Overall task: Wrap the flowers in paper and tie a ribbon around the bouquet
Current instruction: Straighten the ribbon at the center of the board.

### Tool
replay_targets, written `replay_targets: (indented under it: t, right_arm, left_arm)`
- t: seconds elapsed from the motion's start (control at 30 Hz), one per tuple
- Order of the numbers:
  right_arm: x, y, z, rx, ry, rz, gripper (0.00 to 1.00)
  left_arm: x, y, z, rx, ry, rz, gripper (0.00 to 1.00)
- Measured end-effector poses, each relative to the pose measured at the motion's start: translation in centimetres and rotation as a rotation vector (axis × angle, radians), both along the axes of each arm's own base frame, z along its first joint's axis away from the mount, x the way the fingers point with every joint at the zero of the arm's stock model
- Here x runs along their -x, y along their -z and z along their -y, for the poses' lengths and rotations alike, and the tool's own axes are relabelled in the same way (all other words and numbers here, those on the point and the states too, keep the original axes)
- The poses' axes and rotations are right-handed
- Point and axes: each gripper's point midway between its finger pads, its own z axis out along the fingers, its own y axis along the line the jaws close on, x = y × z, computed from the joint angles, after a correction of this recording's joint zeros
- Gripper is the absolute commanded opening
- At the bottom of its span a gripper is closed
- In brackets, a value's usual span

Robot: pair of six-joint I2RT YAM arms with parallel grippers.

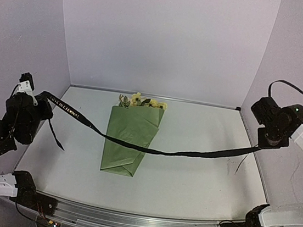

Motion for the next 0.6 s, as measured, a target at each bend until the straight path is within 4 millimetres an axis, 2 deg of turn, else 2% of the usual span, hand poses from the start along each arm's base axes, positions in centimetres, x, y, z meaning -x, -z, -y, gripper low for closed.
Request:
replay_targets:
  t: [0.13,0.17,0.23,0.3,0.4,0.5,0.6]
  right_arm:
    - [1.2,3.0,1.7,-0.003,0.102,-0.07,0.0]
    - [1.5,4.2,1.9,-0.015,0.134,-0.103,0.0]
    - [1.7,6.4,1.9,-0.037,0.183,-0.161,0.0]
    - [2.3,9.0,1.8,-0.059,0.234,-0.232,0.0]
    - [3.1,12.1,1.6,-0.093,0.311,-0.298,0.0]
    - [3.7,14.3,1.7,-0.142,0.408,-0.298,0.02]
    - [4.4,16.3,1.6,-0.2,0.495,-0.265,0.1]
  left_arm:
    - [0.1,4.0,-0.5,-0.004,-0.06,-0.11,0.0]
    - [0.2,5.2,-0.8,-0.003,-0.081,-0.135,0.0]
    - [0.6,7.3,-1.5,-0.016,-0.124,-0.178,0.08]
    - [0.9,8.8,-2.1,-0.012,-0.166,-0.2,0.09]
    - [1.4,10.2,-3.1,0.043,-0.242,-0.194,0.06]
    - [1.5,11.1,-3.4,0.084,-0.295,-0.186,0.1]
    - [1.1,12.2,-3.3,0.097,-0.338,-0.185,0.15]
